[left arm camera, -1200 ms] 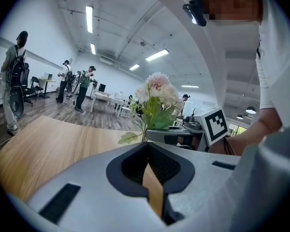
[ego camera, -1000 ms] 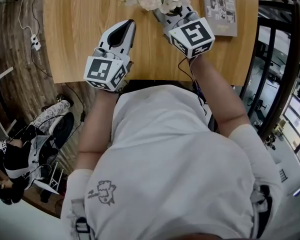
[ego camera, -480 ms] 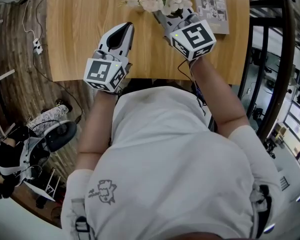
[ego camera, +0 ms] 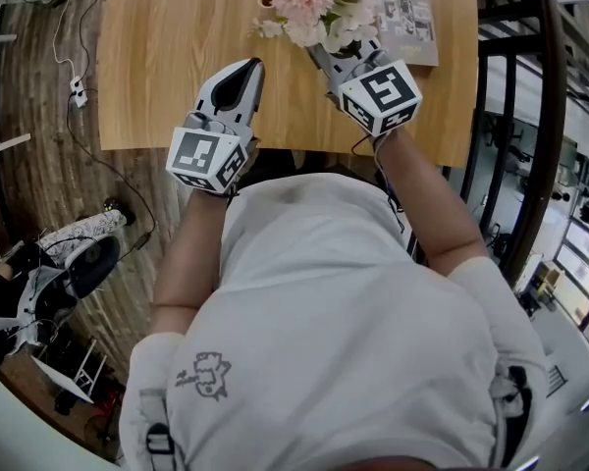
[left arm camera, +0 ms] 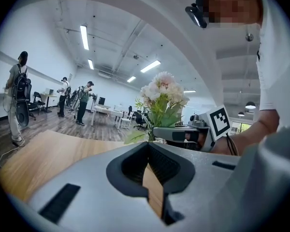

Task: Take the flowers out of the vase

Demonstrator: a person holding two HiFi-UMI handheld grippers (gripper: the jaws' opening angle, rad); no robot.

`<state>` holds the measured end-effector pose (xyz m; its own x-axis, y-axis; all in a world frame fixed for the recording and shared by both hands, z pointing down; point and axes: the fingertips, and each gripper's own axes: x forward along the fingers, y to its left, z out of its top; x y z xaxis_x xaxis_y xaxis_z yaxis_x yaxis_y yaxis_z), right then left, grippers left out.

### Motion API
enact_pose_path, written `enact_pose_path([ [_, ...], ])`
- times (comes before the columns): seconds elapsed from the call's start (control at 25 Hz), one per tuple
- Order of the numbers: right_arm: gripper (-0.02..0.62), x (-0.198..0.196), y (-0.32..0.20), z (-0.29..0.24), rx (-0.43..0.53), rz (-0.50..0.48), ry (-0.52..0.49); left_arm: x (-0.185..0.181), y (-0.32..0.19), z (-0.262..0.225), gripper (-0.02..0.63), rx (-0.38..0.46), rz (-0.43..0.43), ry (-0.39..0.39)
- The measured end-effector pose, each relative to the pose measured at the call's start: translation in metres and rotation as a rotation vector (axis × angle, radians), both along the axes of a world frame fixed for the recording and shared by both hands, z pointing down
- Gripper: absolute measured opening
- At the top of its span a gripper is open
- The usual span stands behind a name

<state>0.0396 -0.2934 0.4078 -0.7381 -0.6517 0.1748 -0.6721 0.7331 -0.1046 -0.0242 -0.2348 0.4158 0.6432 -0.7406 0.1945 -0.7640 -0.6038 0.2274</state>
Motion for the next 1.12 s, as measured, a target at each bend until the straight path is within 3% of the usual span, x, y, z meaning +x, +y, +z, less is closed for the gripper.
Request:
enact_pose_path([
  [0.36, 0.061, 0.022, 0.057, 0.008, -0.008, -0.03, 0.012, 0.014, 0.045, -0.005, 0.005, 0.058, 0.004, -0.04],
  [0.72, 0.061, 0.046, 0.108, 0.003, 0.005, -0.075, 0.036, 0.02, 0.088, -0.021, 0.005, 0.096, -0.051, -0.013],
  [1.12, 0.06, 0.058, 0.134, -0.007, 0.009, -0.071, 0.048, 0.013, 0.122, -0.025, 0.005, 0.071, -0.045, -0.005],
])
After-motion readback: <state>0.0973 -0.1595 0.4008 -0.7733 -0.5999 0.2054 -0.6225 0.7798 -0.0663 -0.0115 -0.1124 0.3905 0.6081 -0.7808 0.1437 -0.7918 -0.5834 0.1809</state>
